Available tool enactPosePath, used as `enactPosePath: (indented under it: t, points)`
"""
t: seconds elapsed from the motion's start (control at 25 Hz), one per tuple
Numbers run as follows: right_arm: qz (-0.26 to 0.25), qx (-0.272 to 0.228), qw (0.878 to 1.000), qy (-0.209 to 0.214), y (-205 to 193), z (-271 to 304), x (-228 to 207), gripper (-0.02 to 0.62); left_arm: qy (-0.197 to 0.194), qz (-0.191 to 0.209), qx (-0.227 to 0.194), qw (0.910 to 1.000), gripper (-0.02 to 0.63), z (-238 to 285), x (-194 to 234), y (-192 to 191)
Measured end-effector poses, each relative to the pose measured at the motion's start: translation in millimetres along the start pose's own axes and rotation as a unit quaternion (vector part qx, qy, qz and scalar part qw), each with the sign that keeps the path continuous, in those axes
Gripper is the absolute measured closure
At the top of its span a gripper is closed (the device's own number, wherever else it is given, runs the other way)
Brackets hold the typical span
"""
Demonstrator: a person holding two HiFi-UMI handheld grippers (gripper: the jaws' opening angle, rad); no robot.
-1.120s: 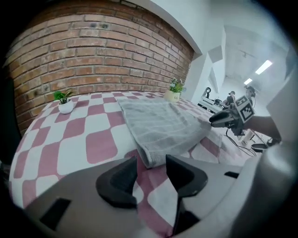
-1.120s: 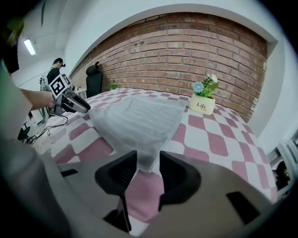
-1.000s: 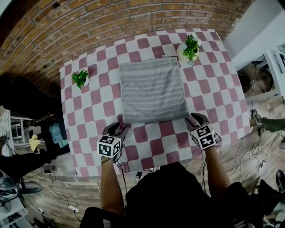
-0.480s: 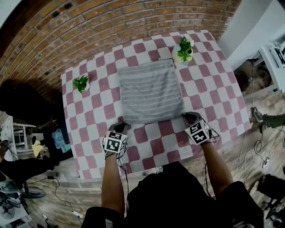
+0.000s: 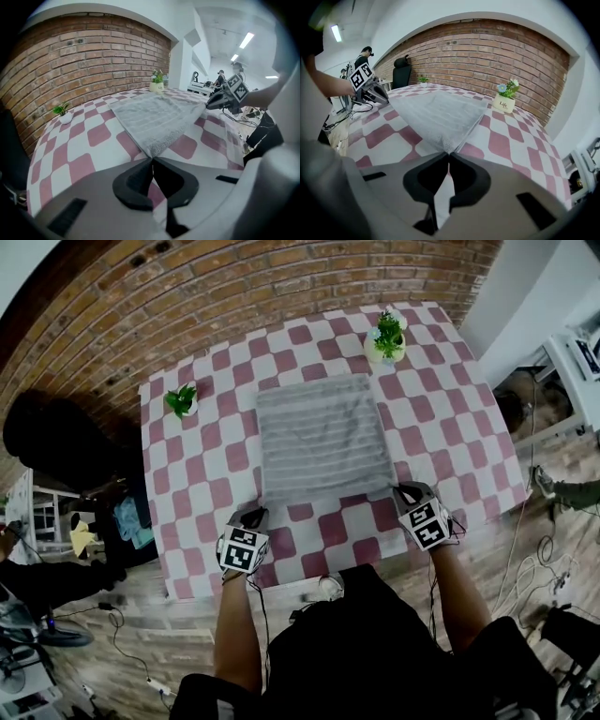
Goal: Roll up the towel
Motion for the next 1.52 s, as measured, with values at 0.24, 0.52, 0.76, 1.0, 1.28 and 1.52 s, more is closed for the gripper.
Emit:
enactPosePath:
  t: [0.24, 0.52, 0.76, 1.0, 1.28, 1.52]
  points:
    - [-0.034, 0.005, 0.999, -0.029, -29.1, -42.4, 28.0, 0.584, 0.014, 0.011, -0.015, 0.9997, 0.603, -32.5, -42.7, -25.8]
    - [-0.023, 0.001, 1.0, -0.016, -67.9, -81.2, 73.6, 0.584, 0.034, 0.037, -0.006, 0.9987, 0.603, -68.6, -84.5, -65.9]
    - [-0.015, 0.005, 1.0, 0.0, -89.7, -98.6, 107.5, 0.584, 0.038, 0.039, 0.012, 0.9984, 0.603, -80.6, -99.3, -99.5]
    - [-0.014, -0.004, 1.0, 0.01, -97.9, -111.8, 119.9, 0.584, 0.051, 0.03, -0.008, 0.9982, 0.603, -97.3, -108.2, -104.7]
    - [-0.004, -0.056, 0.998, -0.009, -66.0, -119.8, 99.5, 0.586, 0.075, 0.018, -0.054, 0.9956, 0.601, -109.0, -91.6, -71.2]
    - [0.005, -0.094, 0.995, -0.023, -17.4, -117.3, 67.6, 0.586, 0.106, 0.041, -0.073, 0.9909, 0.6, -109.5, -66.3, -29.5]
Point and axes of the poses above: the fingertips, and each gripper's own axes: z forward along the fingers, x to its left, y out of its top, the point moved 2 cm from there along -z, backward along the fingers
